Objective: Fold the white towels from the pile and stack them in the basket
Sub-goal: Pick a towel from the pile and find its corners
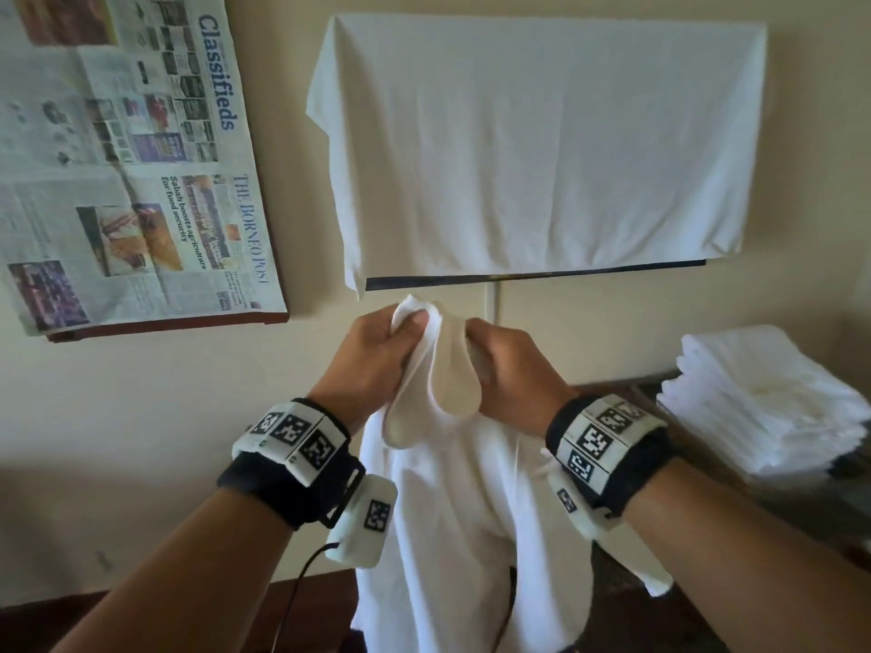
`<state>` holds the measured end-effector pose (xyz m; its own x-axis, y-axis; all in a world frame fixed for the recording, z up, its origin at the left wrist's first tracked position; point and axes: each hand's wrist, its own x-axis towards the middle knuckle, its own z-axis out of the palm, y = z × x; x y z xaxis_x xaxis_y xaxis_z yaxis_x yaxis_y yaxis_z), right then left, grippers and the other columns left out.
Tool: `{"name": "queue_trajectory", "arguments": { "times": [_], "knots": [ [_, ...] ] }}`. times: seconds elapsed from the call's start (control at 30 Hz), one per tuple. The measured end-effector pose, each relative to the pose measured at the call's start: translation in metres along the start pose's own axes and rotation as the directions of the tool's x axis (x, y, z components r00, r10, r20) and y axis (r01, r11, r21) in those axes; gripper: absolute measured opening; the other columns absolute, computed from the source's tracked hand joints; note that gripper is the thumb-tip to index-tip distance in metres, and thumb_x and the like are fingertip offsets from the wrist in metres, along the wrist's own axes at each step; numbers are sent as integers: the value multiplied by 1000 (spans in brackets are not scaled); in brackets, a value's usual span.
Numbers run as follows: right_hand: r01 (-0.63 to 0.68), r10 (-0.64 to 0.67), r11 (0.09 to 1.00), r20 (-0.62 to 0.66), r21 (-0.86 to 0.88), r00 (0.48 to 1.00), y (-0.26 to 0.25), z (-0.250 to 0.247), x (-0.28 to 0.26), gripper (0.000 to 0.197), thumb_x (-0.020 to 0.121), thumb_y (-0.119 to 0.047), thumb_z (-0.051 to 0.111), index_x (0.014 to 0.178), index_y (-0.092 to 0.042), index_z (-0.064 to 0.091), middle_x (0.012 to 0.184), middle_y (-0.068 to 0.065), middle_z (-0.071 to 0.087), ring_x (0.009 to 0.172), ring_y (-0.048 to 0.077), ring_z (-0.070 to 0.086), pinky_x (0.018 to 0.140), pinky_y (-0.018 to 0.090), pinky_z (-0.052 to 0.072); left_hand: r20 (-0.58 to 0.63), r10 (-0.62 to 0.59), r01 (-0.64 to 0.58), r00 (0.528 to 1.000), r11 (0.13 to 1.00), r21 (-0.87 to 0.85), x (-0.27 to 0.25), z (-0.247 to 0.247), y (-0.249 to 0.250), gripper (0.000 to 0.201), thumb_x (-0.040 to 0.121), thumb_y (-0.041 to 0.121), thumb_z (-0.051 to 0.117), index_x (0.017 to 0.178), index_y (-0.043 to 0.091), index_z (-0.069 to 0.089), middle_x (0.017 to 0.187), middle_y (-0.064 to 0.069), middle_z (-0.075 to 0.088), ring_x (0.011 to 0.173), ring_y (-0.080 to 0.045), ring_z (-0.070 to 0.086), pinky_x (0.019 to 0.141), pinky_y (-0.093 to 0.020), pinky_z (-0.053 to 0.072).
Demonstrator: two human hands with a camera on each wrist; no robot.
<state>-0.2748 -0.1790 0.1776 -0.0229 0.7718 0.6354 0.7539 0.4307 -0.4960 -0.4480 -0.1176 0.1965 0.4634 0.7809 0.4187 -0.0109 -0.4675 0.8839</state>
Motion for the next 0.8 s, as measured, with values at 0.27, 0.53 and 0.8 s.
{"name": "queue_trajectory", "arguments": {
  "times": [0.27, 0.53, 0.8],
  "knots": [
    [-564, 574, 800, -8, -204, 819, 46, 46, -96, 18, 97, -27, 60, 86, -14, 64, 81, 2, 64, 73, 18, 56, 66, 34, 40, -105, -12, -2, 994, 992, -129, -48, -62, 10, 39, 100, 37, 55, 90, 2, 67, 81, -18, 70, 74, -25, 68, 68, -38, 57],
    [-445, 429, 890, -152, -99, 891, -10, 45, -53, 26, 88, -1, 53, 105, -9, 71, 99, 0, 69, 92, 17, 61, 84, 26, 45, 23, -124, 124, 992, 992, -31, -76, -98, 3, 34, 105, 24, 48, 78, 11, 64, 57, 6, 66, 50, -4, 60, 51, -17, 47],
    [-64, 50, 988, -104, -139, 993, -90, 35, -2, 4, 77, -14, 67, 79, -17, 66, 78, -8, 66, 76, 16, 62, 71, 37, 53, 4, -189, 186, 982, 966, -179, -79, -69, -20, 35, 106, 33, 48, 109, 5, 70, 103, -19, 75, 97, -34, 72, 90, -45, 56]
  ]
}}
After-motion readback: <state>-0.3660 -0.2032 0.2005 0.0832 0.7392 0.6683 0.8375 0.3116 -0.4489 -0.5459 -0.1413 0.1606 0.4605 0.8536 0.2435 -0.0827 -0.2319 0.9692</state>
